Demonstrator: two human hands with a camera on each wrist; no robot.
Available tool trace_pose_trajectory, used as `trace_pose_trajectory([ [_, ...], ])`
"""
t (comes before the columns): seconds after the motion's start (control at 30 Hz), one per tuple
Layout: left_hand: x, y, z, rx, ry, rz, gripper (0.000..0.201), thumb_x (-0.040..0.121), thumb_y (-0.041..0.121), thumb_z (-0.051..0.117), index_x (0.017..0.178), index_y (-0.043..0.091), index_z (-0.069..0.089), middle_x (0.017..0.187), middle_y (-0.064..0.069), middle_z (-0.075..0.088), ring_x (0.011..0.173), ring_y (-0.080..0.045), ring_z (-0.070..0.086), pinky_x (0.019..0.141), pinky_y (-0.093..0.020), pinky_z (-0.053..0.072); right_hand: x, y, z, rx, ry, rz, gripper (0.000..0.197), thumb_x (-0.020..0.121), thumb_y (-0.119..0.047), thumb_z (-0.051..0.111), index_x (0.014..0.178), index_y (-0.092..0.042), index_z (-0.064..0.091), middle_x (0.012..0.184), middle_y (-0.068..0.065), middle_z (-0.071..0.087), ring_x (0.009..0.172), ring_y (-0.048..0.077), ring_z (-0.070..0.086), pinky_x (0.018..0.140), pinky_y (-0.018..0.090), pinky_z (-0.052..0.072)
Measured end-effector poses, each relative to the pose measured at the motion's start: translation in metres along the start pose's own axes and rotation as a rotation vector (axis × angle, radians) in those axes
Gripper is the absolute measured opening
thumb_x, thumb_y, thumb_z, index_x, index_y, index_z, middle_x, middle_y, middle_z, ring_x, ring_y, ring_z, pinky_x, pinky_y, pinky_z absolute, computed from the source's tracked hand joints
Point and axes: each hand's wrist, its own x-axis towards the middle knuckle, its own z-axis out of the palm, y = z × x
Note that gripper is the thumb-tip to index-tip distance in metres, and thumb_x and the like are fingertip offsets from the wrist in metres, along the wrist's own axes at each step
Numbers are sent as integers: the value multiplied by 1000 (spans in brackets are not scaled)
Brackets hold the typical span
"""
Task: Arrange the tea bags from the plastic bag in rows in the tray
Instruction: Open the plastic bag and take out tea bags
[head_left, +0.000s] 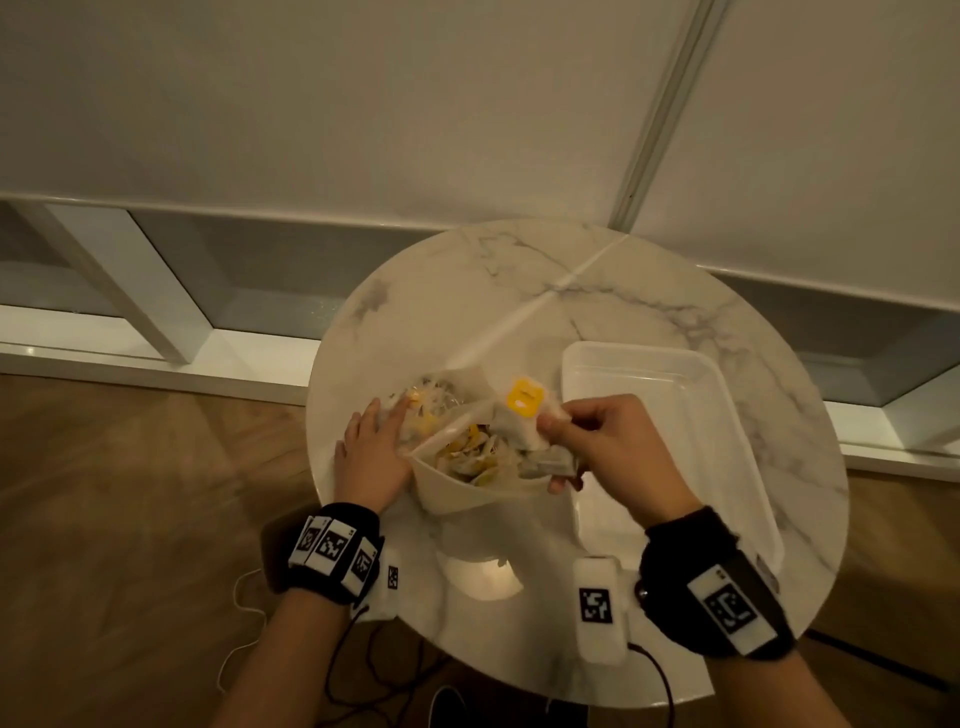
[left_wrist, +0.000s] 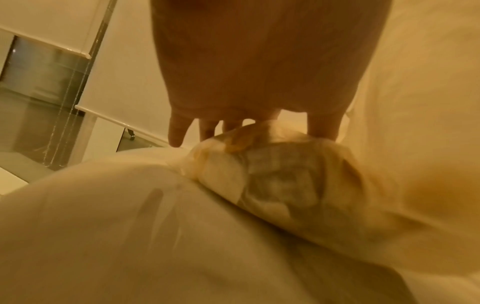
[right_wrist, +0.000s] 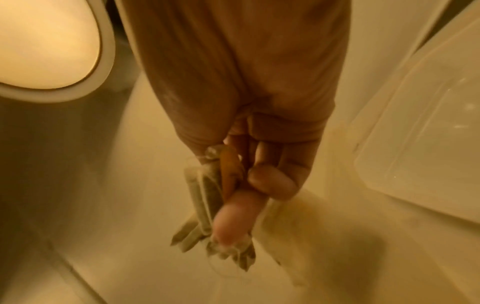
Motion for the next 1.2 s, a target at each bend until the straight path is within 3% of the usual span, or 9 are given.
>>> trace_pose_trajectory([
  [0.13, -3, 6, 0, -14, 43, -8, 75, 95, 43, 58, 157, 32, 17, 165, -8, 10, 150, -34, 9, 120, -51, 14, 3, -2, -32, 240, -23, 0, 27, 91, -12, 62, 75, 10, 66, 56, 20, 61, 43, 25, 57, 41, 24, 39],
  [0.27, -26, 26, 0, -387, 274, 268, 54, 88, 8, 58, 141, 18, 53, 151, -1, 44, 139, -20, 38, 116, -36, 29, -3, 8, -58, 390, -87, 46, 30, 82, -20, 63, 78, 10, 64, 53, 14, 58, 41, 20, 55, 40, 23, 38],
  [0.37, -53, 51, 7, -564, 152, 314, 42, 90, 39, 52, 129, 31, 64, 140, 13, 56, 133, -1, 43, 115, -33, 31, -6, 21, -81, 480, -98, 78, 26, 83, -17, 59, 77, 8, 62, 49, 14, 55, 39, 17, 52, 40, 21, 37],
  [0.47, -64, 56, 33, -70, 36, 338, 73, 82, 77, 31, 139, 36, 53, 153, 16, 38, 146, -6, 25, 120, -46, 15, -5, 38, -99, 539, -97, 113, 24, 83, -16, 59, 73, 6, 63, 48, 15, 53, 38, 18, 49, 40, 21, 39],
  [0.6, -66, 64, 48, 306, 21, 228, 87, 72, 60, 12, 146, 30, 46, 160, 2, 28, 151, -23, 16, 117, -57, 11, 0, 49, -121, 583, -123, 120, 23, 81, -16, 61, 73, 5, 64, 52, 14, 55, 39, 17, 51, 40, 21, 40],
  [0.87, -35, 63, 32, 497, -57, 8, 54, 104, 37, 38, 156, 34, 22, 166, 5, 5, 153, -19, 3, 120, -55, 4, -1, 64, -157, 595, -174, 108, 22, 82, -16, 61, 76, 4, 67, 58, 15, 58, 40, 18, 52, 40, 22, 41],
  [1.0, -20, 73, 7, 265, 63, 13, 50, 91, 41, 57, 138, 24, 57, 154, -3, 41, 141, -26, 37, 114, -55, 26, -8, 76, -163, 565, -162, 138, 24, 82, -18, 62, 77, 5, 68, 59, 16, 59, 41, 19, 54, 41, 23, 43],
  [1.1, -34, 118, 9, -138, 411, 228, 25, 91, 20, 64, 114, 13, 72, 120, -6, 69, 111, -18, 62, 95, -25, 44, -11, 82, -159, 552, -151, 161, 28, 82, -18, 63, 84, 10, 65, 60, 17, 60, 42, 20, 55, 42, 24, 43],
  [1.2, -53, 185, 29, -604, 174, 283, 20, 96, 27, 60, 112, 21, 69, 103, 5, 74, 90, -10, 68, 73, -19, 52, -10, 84, -150, 527, -155, 172, 36, 82, -20, 64, 88, 15, 63, 59, 17, 60, 43, 21, 56, 44, 25, 43],
])
